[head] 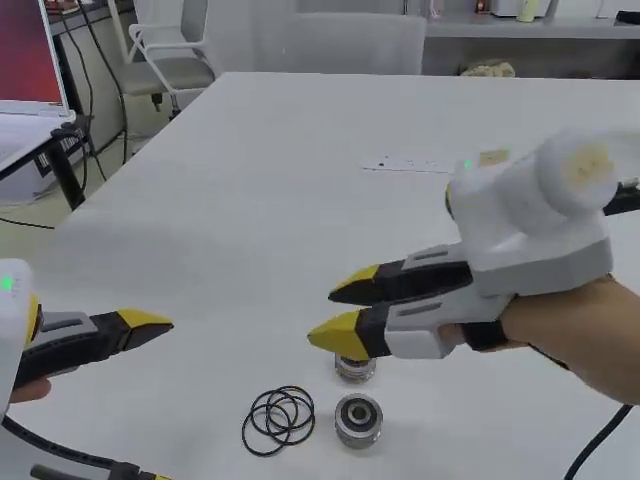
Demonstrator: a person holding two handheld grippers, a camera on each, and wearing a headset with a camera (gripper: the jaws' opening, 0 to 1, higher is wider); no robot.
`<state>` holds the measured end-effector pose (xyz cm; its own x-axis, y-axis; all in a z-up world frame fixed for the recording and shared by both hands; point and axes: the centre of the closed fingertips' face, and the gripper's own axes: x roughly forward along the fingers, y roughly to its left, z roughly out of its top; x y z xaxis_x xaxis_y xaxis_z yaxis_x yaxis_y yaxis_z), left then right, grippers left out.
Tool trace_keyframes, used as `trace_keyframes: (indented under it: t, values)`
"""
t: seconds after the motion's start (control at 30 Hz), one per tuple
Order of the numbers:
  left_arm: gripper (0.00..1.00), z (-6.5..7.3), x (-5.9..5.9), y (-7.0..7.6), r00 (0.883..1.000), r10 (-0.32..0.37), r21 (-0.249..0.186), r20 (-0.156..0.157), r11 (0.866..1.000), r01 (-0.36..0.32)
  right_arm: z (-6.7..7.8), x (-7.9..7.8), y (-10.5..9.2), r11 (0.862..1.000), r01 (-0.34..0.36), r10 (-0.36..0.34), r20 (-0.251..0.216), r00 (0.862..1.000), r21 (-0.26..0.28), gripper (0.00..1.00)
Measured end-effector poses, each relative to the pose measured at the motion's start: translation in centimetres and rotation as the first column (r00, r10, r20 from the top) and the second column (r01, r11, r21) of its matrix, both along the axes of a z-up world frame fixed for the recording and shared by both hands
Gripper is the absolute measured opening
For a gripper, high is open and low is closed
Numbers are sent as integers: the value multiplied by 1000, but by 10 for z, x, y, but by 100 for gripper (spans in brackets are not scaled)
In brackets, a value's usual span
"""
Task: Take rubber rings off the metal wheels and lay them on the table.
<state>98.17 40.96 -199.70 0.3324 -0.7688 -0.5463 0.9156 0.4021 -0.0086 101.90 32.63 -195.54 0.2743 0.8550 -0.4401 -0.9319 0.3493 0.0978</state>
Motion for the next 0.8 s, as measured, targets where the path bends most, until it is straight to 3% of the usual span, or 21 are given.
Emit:
trace_keyframes:
  t: [0.2, 0.37, 0.47, 0.6, 0.77, 0.8]
  values:
    - [97, 2, -1, -1, 1000, -6, -13, 3, 1000, 6, 0, -16, -24, 997, -7, 12, 66, 998, -71, 48]
    - [98, 3, -1, -1, 1000, -8, -19, 6, 1000, 8, -6, -28, -42, 995, 16, -8, 83, 997, -99, 66]
    - [98, 3, -1, -2, 1000, -11, -19, 8, 1000, 12, -8, -31, -51, 996, 49, -44, 68, 997, -81, 74]
    - [98, 2, -2, -2, 1000, -10, -27, -1, 1000, 10, -23, -40, -73, 988, 109, -103, 56, 993, -111, 84]
    - [97, 3, -1, -3, 1000, -1, -40, 0, 999, 1, -36, -44, -97, 973, 202, -202, 10, 979, -113, 94]
    - [97, 3, -1, -3, 1000, 0, -43, -2, 999, 0, -38, -44, -103, 966, 238, -240, -6, 971, -102, 95]
